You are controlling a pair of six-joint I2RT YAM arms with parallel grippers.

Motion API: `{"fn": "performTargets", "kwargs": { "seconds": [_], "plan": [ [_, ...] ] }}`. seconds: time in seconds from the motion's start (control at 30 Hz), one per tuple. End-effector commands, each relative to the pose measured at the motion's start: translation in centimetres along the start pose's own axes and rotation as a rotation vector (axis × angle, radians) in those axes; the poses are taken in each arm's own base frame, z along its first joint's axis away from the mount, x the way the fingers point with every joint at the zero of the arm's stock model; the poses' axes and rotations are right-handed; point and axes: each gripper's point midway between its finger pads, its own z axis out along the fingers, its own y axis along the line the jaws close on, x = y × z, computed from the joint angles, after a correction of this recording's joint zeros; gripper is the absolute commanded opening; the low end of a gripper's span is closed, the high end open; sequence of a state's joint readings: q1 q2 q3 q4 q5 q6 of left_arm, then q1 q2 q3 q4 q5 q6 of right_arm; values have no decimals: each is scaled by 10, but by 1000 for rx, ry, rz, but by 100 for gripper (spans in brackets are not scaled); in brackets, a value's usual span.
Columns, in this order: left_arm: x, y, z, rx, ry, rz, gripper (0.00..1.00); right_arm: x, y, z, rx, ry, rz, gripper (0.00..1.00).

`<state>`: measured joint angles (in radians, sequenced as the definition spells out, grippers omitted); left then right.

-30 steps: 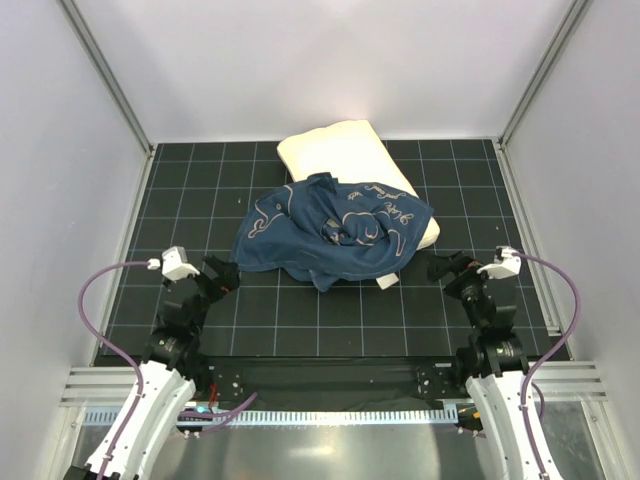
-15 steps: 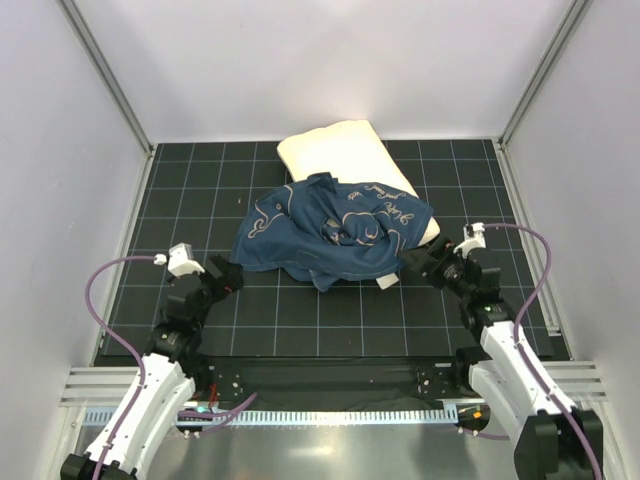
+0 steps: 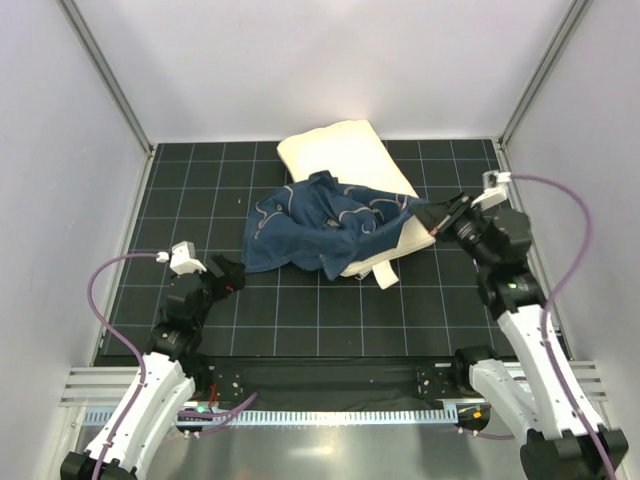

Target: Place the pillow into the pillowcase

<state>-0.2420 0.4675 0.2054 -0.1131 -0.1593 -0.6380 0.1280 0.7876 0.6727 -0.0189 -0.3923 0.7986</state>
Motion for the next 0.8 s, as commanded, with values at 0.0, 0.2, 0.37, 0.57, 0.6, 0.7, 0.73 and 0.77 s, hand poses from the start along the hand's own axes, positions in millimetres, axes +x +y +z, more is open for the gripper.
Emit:
{"fn": "performTargets", "kwargs": {
  "seconds": [0.0,0.2,0.37,0.57,0.6,0.7,0.73,0.77],
  "plan": [
    [-20,-26,-2,110,-43,25,94,-66,74,-42,-61,-174,-163,4],
    [-21,-32,-4,141,-52,28,93,-175,139,-154,157,-571,-274,4],
    [-21,-44,-2,195,-39,17,93,-220,166,-257,288,-873,-272,4],
    [-11,-70,17,181,34,15,100,-223,167,-257,288,-883,-308,4],
    [-9,-76,23,171,50,-8,100,-221,163,-249,292,-862,-310,4],
    [-3,-96,49,142,127,-32,100,-209,142,-218,309,-788,-304,4],
    [-21,-117,58,170,114,-69,100,-202,128,-205,328,-754,-303,4],
    [-2,-114,76,126,183,-64,100,-200,125,-201,327,-750,-301,4]
  ]
}}
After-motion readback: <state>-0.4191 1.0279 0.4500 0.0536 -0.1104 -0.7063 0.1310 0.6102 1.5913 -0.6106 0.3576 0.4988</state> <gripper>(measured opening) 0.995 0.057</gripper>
